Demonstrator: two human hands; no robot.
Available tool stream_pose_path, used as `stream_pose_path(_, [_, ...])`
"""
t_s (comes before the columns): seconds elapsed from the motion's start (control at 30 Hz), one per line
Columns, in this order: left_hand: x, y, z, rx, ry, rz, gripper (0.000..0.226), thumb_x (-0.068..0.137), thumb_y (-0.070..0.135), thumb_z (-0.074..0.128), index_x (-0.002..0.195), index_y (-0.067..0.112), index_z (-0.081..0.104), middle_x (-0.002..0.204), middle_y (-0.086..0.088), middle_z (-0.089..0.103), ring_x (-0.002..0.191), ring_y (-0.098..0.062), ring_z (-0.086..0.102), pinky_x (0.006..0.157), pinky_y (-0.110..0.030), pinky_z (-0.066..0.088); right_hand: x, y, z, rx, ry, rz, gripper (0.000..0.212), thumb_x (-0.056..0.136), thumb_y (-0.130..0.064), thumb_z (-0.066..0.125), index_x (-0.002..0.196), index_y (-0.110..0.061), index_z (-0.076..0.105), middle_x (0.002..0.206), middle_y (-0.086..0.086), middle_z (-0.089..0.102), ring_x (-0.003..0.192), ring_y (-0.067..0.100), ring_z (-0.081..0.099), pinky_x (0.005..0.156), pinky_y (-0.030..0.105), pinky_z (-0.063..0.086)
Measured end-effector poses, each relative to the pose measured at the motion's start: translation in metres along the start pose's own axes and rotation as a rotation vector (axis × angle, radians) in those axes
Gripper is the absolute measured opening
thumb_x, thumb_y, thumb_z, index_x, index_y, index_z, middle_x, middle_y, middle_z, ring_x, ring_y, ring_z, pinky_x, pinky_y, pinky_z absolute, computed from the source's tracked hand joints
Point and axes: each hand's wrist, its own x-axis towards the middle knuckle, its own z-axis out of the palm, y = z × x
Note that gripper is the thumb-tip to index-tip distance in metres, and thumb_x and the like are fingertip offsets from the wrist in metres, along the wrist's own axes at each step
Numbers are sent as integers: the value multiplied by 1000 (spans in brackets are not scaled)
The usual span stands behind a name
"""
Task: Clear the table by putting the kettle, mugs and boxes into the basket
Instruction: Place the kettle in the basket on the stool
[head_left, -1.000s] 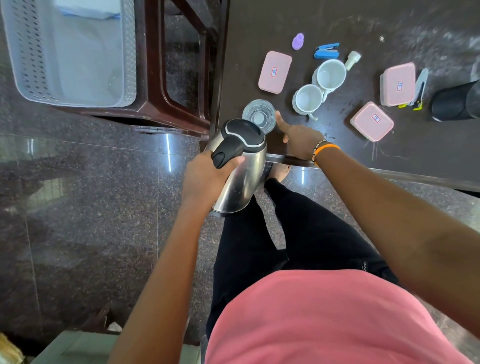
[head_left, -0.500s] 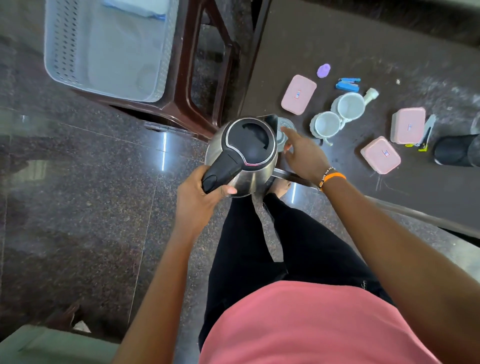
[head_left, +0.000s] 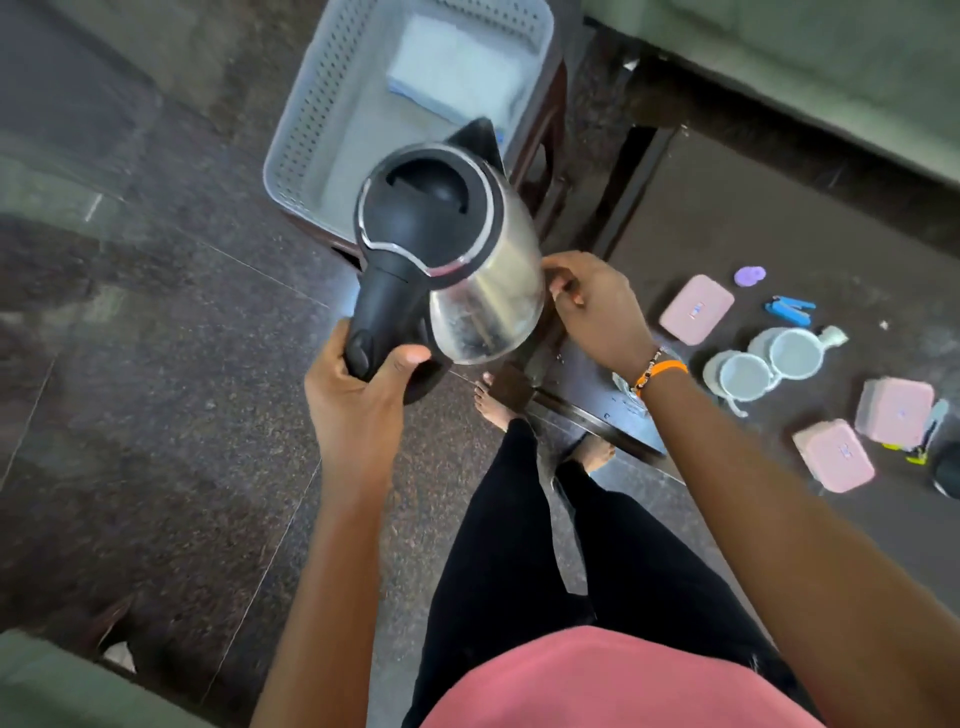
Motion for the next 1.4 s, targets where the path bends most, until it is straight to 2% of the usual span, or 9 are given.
stream_pose_path(0.2, [80, 23, -16, -107, 55, 132, 12, 65, 28, 68, 68, 29, 56, 55, 15, 52, 52, 4, 46, 50, -7, 41, 62, -42, 20, -32, -2, -82, 41, 82, 4, 46, 119, -8, 59, 111, 14, 58, 60, 6, 44, 80, 38, 50])
stream_pose_path(0.3, [119, 25, -16, -64, 92, 145, 15, 64, 30, 68, 64, 33, 53, 57, 12, 51, 54, -2, 45, 51, -13, 40, 88, -52, 34, -134, -67, -132, 44, 84, 2, 47, 126, -9, 54, 128, 12, 51, 93, 28, 61, 87, 36, 49])
stream_pose_path(0.47, [171, 12, 1, -66, 152, 127, 20, 64, 28, 70, 71, 14, 57, 48, 21, 49, 50, 3, 42, 51, -10, 38, 123, -47, 54, -318, -274, -117, 44, 91, -16, 56, 133, -7, 47, 140, 11, 43, 124, 30, 49, 104, 35, 37])
stream_pose_path(0.53, [186, 4, 8, -40, 158, 129, 37, 65, 29, 69, 80, -2, 57, 48, 22, 48, 49, 4, 41, 51, -8, 36, 132, -44, 56, -373, -299, -96, 45, 89, -21, 59, 129, -3, 50, 135, 13, 47, 124, 30, 48, 104, 37, 38])
stream_pose_path(0.83, [220, -31, 7, -33, 129, 45, 36, 70, 23, 70, 90, -5, 59, 61, 20, 54, 54, 6, 50, 54, -7, 42, 146, -30, 58, -348, -364, -92, 42, 83, -36, 66, 106, -1, 61, 113, 12, 56, 103, 28, 57, 89, 36, 44])
stream_pose_path(1.1, [217, -33, 4, 18, 58, 57, 31, 73, 21, 74, 89, 11, 49, 73, 11, 47, 60, 8, 46, 57, -4, 41, 147, -27, 60, -317, -349, -82, 40, 81, -37, 68, 102, -3, 63, 111, 11, 57, 103, 25, 57, 90, 36, 45])
stream_pose_path(1.2, [208, -29, 8, 124, 169, 106, 43, 75, 24, 74, 107, 6, 51, 98, 5, 46, 88, -1, 47, 77, -13, 43, 146, -30, 59, -356, -343, -96, 41, 82, -38, 66, 105, -4, 63, 114, 12, 57, 107, 27, 54, 93, 37, 42])
stream_pose_path(1.3, [184, -24, 18, 331, 346, 266, 40, 78, 19, 71, 112, 6, 54, 107, 1, 47, 96, -16, 44, 91, -24, 35, 132, -31, 59, -432, -210, -156, 41, 83, -37, 65, 114, -10, 61, 122, 12, 55, 107, 30, 53, 92, 40, 41])
stream_pose_path(1.4, [149, -24, 36, 288, 181, 378, 27, 83, 9, 61, 109, 14, 54, 102, 10, 47, 92, -8, 42, 90, -26, 36, 101, -25, 58, -352, 2, -138, 33, 83, -26, 66, 111, -10, 63, 115, 14, 59, 98, 33, 56, 86, 43, 47])
